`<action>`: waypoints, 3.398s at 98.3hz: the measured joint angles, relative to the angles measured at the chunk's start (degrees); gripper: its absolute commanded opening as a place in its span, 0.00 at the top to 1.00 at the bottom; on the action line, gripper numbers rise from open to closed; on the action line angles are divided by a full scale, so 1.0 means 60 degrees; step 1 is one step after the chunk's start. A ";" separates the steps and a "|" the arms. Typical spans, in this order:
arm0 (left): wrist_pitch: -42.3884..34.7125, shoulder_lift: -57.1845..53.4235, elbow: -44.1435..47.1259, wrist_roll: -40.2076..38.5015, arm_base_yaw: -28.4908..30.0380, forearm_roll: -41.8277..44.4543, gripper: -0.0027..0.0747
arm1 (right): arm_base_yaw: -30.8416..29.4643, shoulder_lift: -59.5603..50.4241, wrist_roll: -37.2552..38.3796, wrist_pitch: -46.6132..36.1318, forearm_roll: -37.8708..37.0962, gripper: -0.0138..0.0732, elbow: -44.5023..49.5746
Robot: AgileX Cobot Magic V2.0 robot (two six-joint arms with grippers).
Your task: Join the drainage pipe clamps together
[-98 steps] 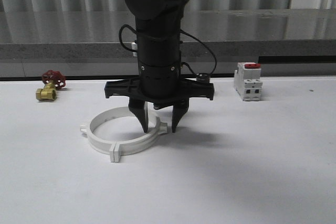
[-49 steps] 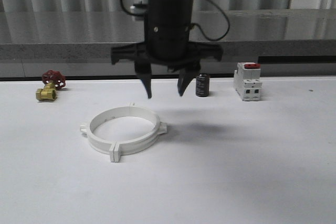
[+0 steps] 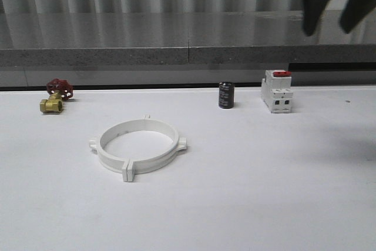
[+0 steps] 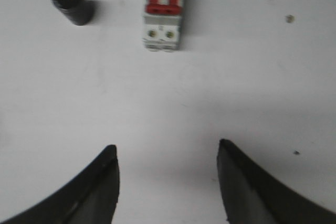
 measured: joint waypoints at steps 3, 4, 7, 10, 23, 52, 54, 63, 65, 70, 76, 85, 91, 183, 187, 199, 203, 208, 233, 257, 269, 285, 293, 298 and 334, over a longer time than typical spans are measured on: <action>0.0000 0.0000 0.0000 0.0000 0.0000 0.0000 0.99 | -0.0254 -0.0344 -0.0175 -0.0052 0.0100 0.35 0.0393; 0.0000 0.0000 0.0000 0.0000 0.0000 0.0000 0.99 | -0.0313 -0.0515 -0.0216 -0.0079 0.0151 0.35 0.0470; 0.0000 0.0000 0.0000 0.0000 0.0000 0.0000 0.99 | -0.0602 -0.0856 -0.0409 -0.0137 0.0243 0.35 0.0775; 0.0000 0.0000 0.0000 0.0000 0.0000 0.0000 0.99 | -0.0811 -0.1197 -0.0563 -0.0182 0.0328 0.35 0.1153; 0.0000 0.0000 0.0000 0.0000 0.0000 0.0000 0.99 | -0.1477 -0.2801 -0.0914 -0.0298 0.0465 0.35 0.2463; 0.0000 0.0000 0.0000 0.0000 0.0000 0.0000 0.99 | -0.1670 -0.6207 -0.0968 -0.0318 0.0832 0.44 0.5271; 0.0000 0.0000 0.0000 0.0000 0.0000 0.0000 0.99 | -0.1670 -0.6466 -0.0968 -0.0318 0.0832 0.47 0.5448; 0.0000 0.0000 0.0000 0.0000 0.0000 0.0000 0.99 | -0.1670 -0.7531 -0.0968 -0.0318 0.0852 0.63 0.6087; 0.0000 0.0000 0.0000 0.0000 0.0000 0.0000 0.99 | -0.1670 -0.7762 -0.0968 -0.0301 0.0852 0.66 0.6230; 0.0000 0.0000 0.0000 0.0000 0.0000 0.0000 0.99 | -0.1670 -0.8272 -0.0968 -0.0282 0.0852 0.78 0.6521; 0.0000 0.0000 0.0000 0.0000 0.0000 0.0000 0.99 | -0.1670 -0.8861 -0.0968 -0.0260 0.0852 0.89 0.6808; 0.0000 0.0000 0.0000 0.0000 0.0000 0.0000 0.99 | -0.1670 -0.9358 -0.0968 -0.0243 0.0852 0.91 0.7063; 0.0000 0.0000 0.0000 0.0000 0.0000 0.0000 0.99 | -0.1670 -0.9453 -0.0968 -0.0243 0.0852 0.92 0.7096; 0.0000 0.0000 0.0000 0.0000 0.0000 0.0000 0.99 | -0.1670 -0.9867 -0.0976 -0.0922 0.0812 0.92 0.7569; 0.0000 0.0000 0.0000 0.0000 0.0000 0.0000 0.99 | -0.1670 -1.0079 -0.0976 -0.1438 0.0812 0.92 0.7780; 0.0000 0.0000 0.0000 0.0000 0.0000 0.0000 0.99 | -0.1715 -1.1057 -0.0976 -0.2960 0.0812 0.92 0.8737; 0.0000 0.0000 0.0000 0.0000 0.0000 0.0000 0.99 | -0.1782 -1.1358 -0.0976 -0.3352 0.0812 0.92 0.9030; 0.0000 0.0000 0.0000 0.0000 0.0000 0.0000 0.99 | -0.1891 -1.1797 -0.0990 -0.3902 0.0812 0.92 0.9444; 0.0000 0.0000 0.0000 0.0000 0.0000 0.0000 0.99 | -0.2444 -1.4129 -0.0990 -0.5058 0.0829 0.92 1.1385; 0.0000 0.0000 0.0000 0.0000 0.0000 0.0000 0.99 | -0.2444 -1.5235 -0.0990 -0.6019 0.0890 0.92 1.2718; 0.0000 0.0000 0.0000 0.0000 0.0000 0.0000 0.99 | -0.2444 -1.5252 -0.0990 -0.7242 0.0918 0.92 1.3303; 0.0000 0.0000 0.0000 0.0000 0.0000 0.0000 0.99 | -0.2444 -1.5252 -0.0990 -0.7444 0.0934 0.92 1.3290; 0.0000 0.0000 0.0000 0.0000 0.0000 0.0000 0.99 | -0.2444 -1.5252 -0.0990 -0.7448 0.0934 0.92 1.3307; 0.0000 0.0000 0.0000 0.0000 0.0000 0.0000 0.99 | -0.2444 -1.5252 -0.0990 -0.7448 0.0934 0.92 1.3306; 0.0000 0.0000 0.0000 0.0000 0.0000 0.0000 0.99 | -0.2264 -1.5252 -0.0990 -0.7448 0.0934 0.92 1.3306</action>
